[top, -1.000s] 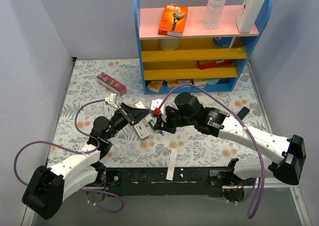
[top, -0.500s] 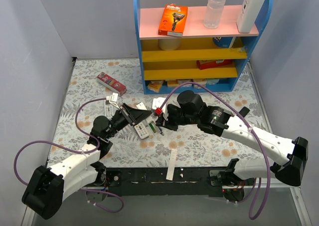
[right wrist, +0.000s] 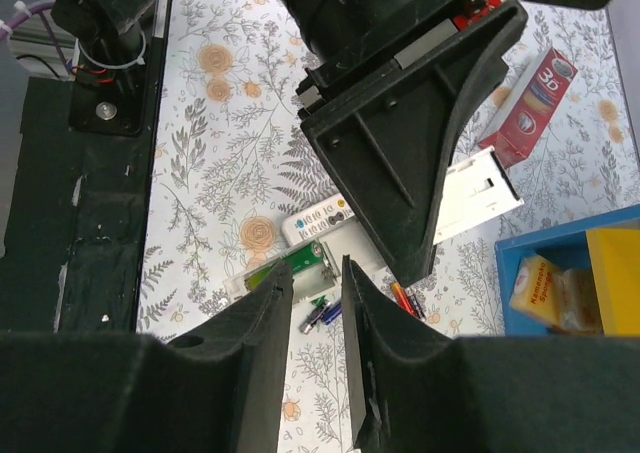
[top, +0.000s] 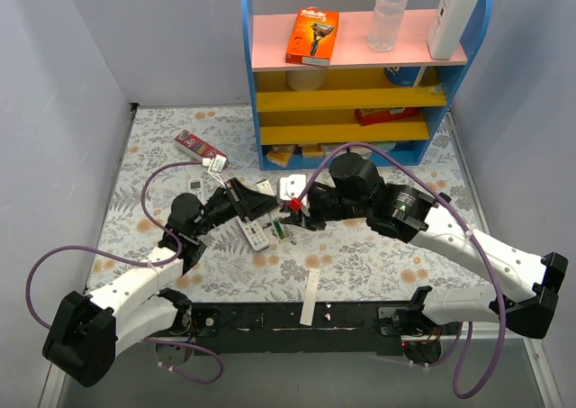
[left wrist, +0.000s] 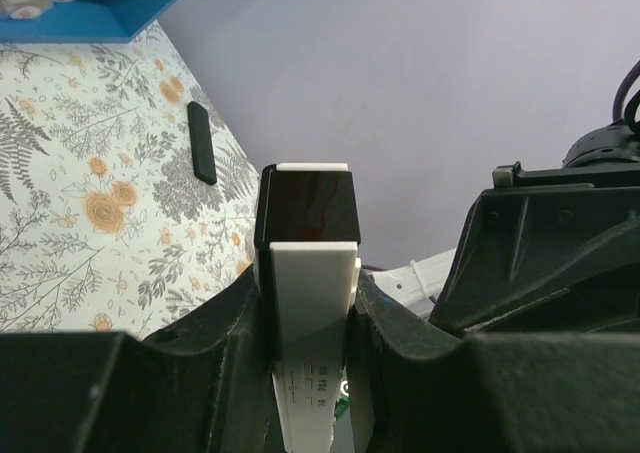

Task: Load the batteries into the remote control
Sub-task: Load the battery into the remote control.

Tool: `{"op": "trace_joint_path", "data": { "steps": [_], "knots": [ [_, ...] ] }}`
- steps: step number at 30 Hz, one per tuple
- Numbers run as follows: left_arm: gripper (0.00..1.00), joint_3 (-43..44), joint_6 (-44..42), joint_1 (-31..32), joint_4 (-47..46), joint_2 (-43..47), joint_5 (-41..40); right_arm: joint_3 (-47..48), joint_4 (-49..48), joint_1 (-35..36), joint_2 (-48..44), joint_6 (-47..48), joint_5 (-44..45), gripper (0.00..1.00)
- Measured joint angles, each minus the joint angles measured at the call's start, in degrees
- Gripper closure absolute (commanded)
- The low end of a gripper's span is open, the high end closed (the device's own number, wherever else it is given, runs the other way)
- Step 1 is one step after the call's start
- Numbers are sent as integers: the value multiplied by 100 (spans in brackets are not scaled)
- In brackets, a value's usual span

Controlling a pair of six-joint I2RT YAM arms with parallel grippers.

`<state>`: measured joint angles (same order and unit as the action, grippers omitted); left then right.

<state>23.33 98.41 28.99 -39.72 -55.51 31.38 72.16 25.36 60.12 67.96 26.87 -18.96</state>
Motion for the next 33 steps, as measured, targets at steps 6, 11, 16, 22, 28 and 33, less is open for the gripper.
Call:
{"op": "trace_joint_path", "data": {
  "steps": [6, 11, 16, 22, 28, 33],
  "knots": [
    [100, 129, -125, 0, 179, -111, 227, 111, 186, 0, 179, 203, -118, 70],
    [100, 208, -177, 0, 247, -140, 319, 125, 210, 0, 306, 302, -170, 74],
    [100, 234, -201, 0, 267, -140, 378, 125, 308, 0, 389, 354, -205, 77],
    [100, 269, -201, 0, 267, -144, 407, 125, 334, 0, 411, 361, -223, 80],
    [100, 284, -201, 0, 269, -181, 444, 125, 348, 0, 444, 358, -247, 80],
    [100, 291, -199, 0, 267, -205, 474, 125, 365, 0, 466, 358, -245, 77]
  ]
}}
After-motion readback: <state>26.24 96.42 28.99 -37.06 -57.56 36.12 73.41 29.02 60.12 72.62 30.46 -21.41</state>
